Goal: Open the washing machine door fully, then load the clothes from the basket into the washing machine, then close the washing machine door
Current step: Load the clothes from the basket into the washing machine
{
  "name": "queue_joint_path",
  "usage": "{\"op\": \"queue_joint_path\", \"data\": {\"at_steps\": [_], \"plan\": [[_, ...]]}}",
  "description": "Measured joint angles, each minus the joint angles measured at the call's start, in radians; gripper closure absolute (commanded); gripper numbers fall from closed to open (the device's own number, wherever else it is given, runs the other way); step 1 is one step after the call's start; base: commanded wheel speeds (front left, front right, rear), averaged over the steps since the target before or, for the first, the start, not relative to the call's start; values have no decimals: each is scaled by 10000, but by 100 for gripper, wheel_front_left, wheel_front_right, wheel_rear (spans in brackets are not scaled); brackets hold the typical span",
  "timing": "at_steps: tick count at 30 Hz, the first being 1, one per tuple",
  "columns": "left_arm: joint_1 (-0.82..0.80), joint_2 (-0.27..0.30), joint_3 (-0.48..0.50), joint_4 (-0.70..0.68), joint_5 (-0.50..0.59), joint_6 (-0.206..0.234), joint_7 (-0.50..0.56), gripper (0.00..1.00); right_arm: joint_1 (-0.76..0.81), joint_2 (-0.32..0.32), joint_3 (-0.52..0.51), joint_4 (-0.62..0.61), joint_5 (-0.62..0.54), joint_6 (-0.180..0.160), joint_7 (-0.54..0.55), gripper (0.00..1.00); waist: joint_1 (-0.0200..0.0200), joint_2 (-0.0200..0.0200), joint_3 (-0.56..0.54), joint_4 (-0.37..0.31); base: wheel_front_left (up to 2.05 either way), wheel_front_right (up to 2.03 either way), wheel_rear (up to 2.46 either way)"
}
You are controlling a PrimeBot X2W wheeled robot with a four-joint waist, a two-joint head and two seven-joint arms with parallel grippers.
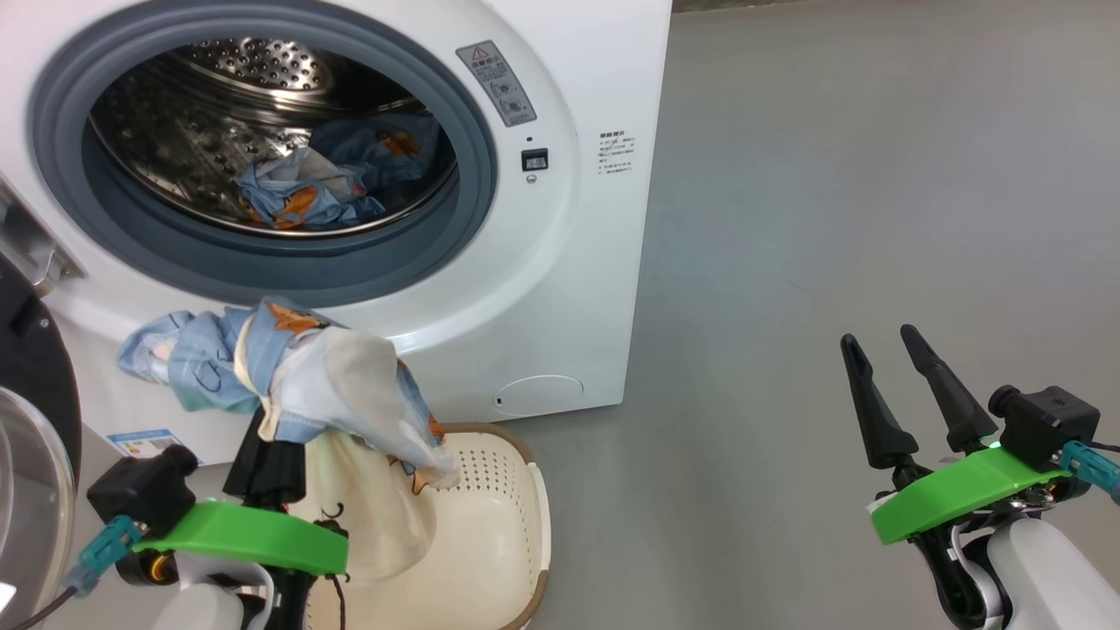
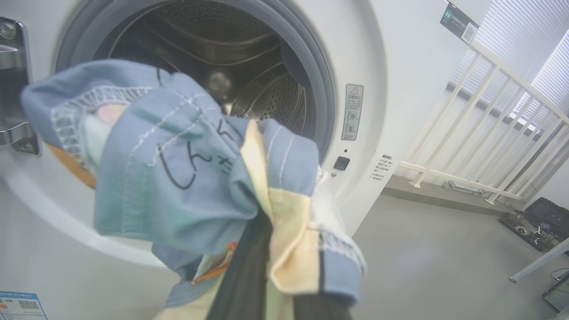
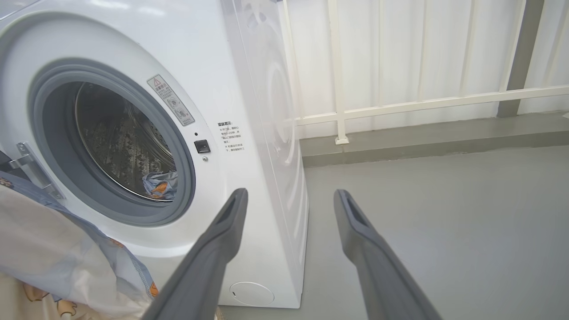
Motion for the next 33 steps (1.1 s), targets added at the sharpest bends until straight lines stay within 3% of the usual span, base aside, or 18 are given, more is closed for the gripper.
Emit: {"op": "queue_joint_path", "data": {"at_steps": [10,18,33], "plan": [[-181,-98,54,-104,0,84,25,100,-10,-113,146,-15,4,0,0,0,1,0,223,-44,0,0,0],[-1547,-10,232,639,-4,-23,63,100,-99,-163,261,-75,2,0,0,0,1,0,708,-191,0,0,0],[-6606,105,727,5262,174,-815,31,100,-1171,10,247,-556,-180,0,-2,0,3,0,2829,-781,0,0,0]]}}
